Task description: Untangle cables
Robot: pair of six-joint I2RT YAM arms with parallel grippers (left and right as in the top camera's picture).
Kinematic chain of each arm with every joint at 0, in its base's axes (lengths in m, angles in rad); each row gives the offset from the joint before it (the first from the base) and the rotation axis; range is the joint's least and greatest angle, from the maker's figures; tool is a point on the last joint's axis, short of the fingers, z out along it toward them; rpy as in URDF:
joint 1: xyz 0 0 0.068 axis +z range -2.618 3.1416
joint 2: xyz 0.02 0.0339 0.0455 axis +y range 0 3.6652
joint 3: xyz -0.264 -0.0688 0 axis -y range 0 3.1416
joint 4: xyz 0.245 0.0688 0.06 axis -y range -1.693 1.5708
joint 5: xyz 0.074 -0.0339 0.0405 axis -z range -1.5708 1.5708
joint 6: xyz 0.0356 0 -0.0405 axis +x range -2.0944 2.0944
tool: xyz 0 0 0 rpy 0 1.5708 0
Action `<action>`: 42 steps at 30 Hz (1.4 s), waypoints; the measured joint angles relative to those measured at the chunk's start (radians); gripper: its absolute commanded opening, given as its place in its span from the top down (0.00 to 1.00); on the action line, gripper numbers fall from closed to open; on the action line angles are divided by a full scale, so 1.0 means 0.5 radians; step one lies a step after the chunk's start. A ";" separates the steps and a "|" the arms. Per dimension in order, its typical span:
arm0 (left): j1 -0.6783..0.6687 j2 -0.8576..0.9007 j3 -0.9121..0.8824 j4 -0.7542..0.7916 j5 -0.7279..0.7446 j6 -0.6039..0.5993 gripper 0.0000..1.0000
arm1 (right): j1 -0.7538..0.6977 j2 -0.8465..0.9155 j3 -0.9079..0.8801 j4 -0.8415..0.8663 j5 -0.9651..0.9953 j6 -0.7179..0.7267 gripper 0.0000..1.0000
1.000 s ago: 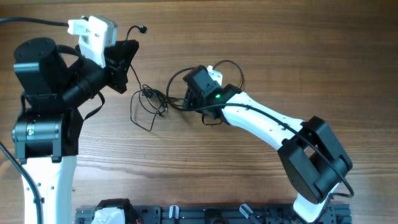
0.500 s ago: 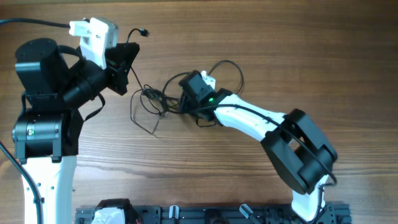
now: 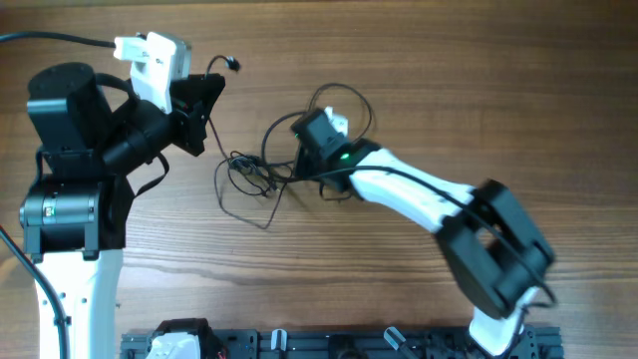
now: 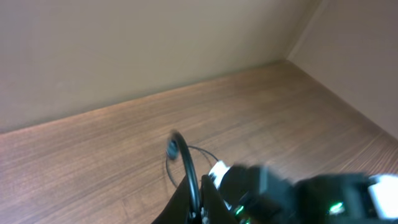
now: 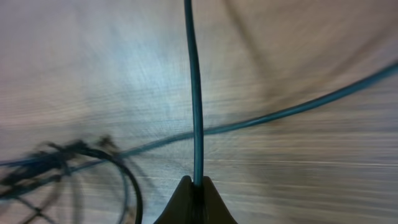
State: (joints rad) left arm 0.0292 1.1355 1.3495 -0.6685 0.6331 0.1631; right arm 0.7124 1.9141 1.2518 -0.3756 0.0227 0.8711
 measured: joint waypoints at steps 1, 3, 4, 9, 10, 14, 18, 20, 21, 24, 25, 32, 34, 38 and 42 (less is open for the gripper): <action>0.000 0.008 0.000 -0.006 0.000 0.000 0.94 | -0.035 -0.093 0.004 -0.046 0.041 -0.044 0.95; 0.000 0.034 0.000 -0.018 0.000 0.001 0.95 | -0.115 -0.288 0.022 -0.150 0.117 -0.126 0.95; 0.000 0.060 0.000 -0.019 0.000 0.001 0.95 | -0.172 -0.407 0.036 -0.192 0.156 -0.170 0.96; 0.000 0.298 0.000 -0.011 0.000 0.000 0.95 | -0.546 -0.893 0.086 -0.391 0.275 -0.363 0.95; 0.000 0.352 0.000 -0.011 0.000 0.001 0.95 | -0.623 -0.941 0.091 -0.453 0.275 -0.409 0.95; -0.015 0.543 0.000 -0.010 0.000 0.049 0.96 | -0.948 -1.086 0.090 -0.677 0.307 -0.577 0.95; -0.042 0.678 0.000 0.001 -0.037 0.121 0.96 | -1.144 -1.109 0.090 -0.850 0.319 -0.643 0.96; -0.042 0.714 0.000 0.011 -0.104 0.130 0.96 | -1.219 -1.109 0.090 -0.887 0.319 -0.676 0.95; -0.041 0.726 0.000 0.012 -0.153 0.136 0.96 | -1.250 -1.109 0.090 -0.895 0.320 -0.693 0.96; -0.006 0.731 0.000 0.025 -0.259 0.143 0.96 | -1.347 -1.109 0.090 -0.903 0.320 -0.741 0.96; 0.021 0.731 0.000 0.032 -0.272 0.143 0.96 | -1.382 -1.109 0.090 -0.903 0.321 -0.754 0.96; 0.334 0.731 0.000 0.079 -0.294 0.142 0.96 | -1.736 -1.109 0.090 -0.926 0.326 -0.829 0.96; 0.466 0.731 0.000 0.080 -0.291 0.137 0.96 | -1.843 -1.109 0.090 -0.927 0.325 -0.852 0.96; 0.731 0.731 0.000 0.079 -0.155 0.123 0.96 | -1.994 -1.109 0.090 -0.944 0.308 -0.870 0.96; 0.922 0.731 0.000 0.080 -0.063 0.120 0.96 | -2.064 -1.109 0.090 -0.944 0.321 -0.893 0.96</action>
State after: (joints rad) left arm 0.4900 1.5009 1.3495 -0.6285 0.6014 0.2230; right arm -0.3195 1.3594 1.2968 -0.8474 0.1833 0.4244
